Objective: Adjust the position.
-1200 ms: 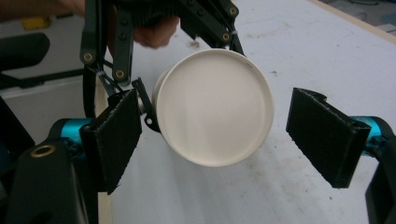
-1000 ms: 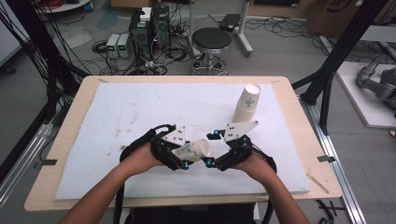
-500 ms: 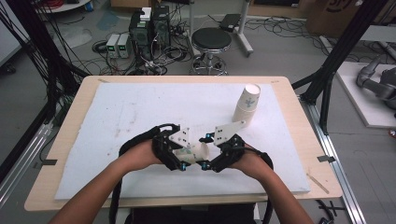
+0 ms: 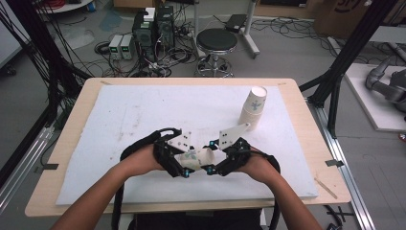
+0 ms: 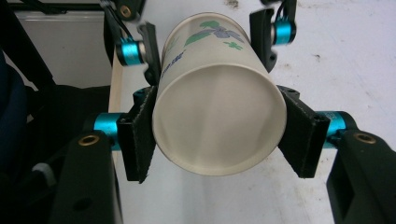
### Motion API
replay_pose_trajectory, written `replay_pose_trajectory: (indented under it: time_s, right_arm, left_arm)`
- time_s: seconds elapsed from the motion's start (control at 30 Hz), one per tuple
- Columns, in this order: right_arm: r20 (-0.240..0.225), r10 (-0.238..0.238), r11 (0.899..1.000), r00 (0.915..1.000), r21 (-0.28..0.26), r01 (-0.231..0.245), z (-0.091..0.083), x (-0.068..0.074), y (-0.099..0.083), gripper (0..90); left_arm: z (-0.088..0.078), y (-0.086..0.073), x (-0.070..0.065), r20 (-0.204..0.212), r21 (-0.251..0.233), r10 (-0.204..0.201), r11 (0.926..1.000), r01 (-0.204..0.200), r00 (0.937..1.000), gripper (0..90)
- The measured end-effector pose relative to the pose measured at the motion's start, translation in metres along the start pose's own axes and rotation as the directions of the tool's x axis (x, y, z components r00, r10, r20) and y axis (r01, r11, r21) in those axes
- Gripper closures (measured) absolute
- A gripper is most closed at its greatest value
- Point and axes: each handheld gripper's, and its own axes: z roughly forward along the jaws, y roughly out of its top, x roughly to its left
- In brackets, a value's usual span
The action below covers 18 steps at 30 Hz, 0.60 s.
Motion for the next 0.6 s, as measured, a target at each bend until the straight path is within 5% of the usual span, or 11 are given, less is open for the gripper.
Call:
replay_pose_trajectory:
  time_s: [0.27, 0.37, 0.6]
  right_arm:
    - [0.012, 0.039, 0.999, 0.9992, -0.027, -0.039, -0.008, -0.002, -0.011, 36.5]
    - [0.026, 0.056, 0.997, 0.9981, -0.050, -0.055, -0.011, -0.002, -0.017, 36.5]
    - [0.039, 0.109, 0.984, 0.9933, -0.146, -0.102, -0.014, 0.002, -0.037, 36.4]
  left_arm:
    - [-0.013, -0.025, -0.005, -0.049, -0.161, -0.093, 0.9834, 0.084, 0.9945, 18.4]
    - [-0.017, -0.034, -0.005, -0.057, -0.238, -0.136, 0.9641, 0.119, 0.9891, 18.7]
    - [-0.016, -0.047, -0.011, -0.072, -0.394, -0.205, 0.9051, 0.161, 0.9762, 18.3]
